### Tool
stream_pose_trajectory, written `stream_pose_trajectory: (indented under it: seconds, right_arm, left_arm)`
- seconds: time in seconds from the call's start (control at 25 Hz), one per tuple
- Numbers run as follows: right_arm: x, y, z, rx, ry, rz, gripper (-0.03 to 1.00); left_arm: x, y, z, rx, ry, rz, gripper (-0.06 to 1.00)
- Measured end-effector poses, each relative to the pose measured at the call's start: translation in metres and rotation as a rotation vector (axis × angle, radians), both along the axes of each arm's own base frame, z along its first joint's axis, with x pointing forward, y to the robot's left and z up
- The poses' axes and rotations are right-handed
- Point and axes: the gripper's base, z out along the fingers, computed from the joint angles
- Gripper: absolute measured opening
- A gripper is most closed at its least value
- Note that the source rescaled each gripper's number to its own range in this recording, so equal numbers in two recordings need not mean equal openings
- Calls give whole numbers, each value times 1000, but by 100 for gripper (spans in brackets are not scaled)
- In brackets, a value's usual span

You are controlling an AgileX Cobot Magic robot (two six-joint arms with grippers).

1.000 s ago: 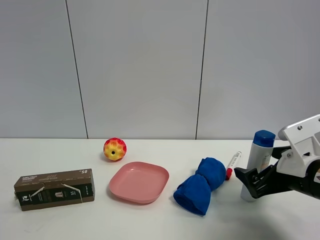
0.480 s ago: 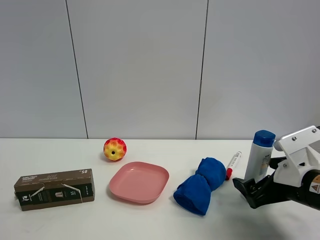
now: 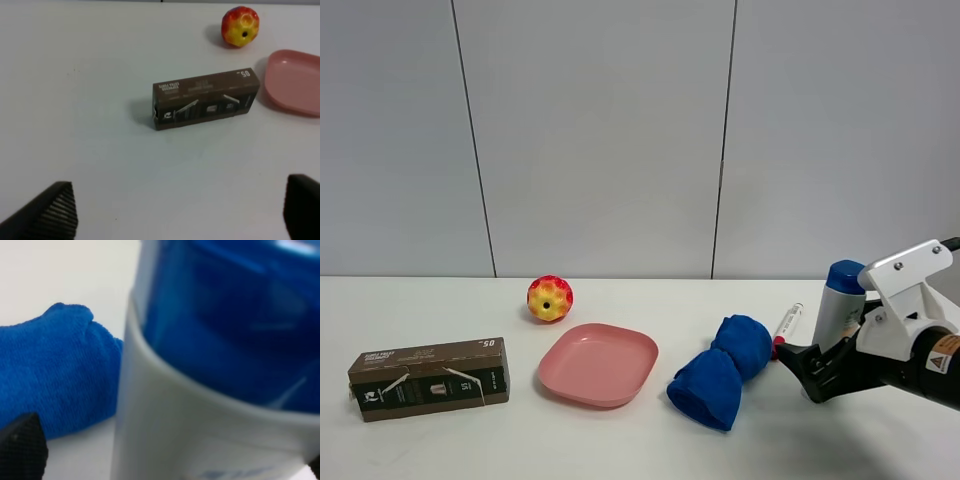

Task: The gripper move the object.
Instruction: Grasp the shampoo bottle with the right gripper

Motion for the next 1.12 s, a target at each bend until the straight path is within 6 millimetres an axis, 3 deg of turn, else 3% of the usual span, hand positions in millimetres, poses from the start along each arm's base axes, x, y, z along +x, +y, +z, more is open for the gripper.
stream_pose_trajectory:
  seconds: [0.76, 0.8, 0.96, 1.12]
  right_arm:
    - [6, 1, 3, 29, -12, -7, 98]
    - [6, 1, 3, 29, -12, -7, 93]
    - [6, 1, 3, 29, -12, -7, 52]
    - [6, 1, 3, 29, -13, -7, 36]
  left_arm:
    - [0, 0, 0, 0, 0, 0, 100]
    - [0, 0, 0, 0, 0, 0, 100]
    - [0, 0, 0, 0, 0, 0, 100]
    - [0, 0, 0, 0, 0, 0, 100]
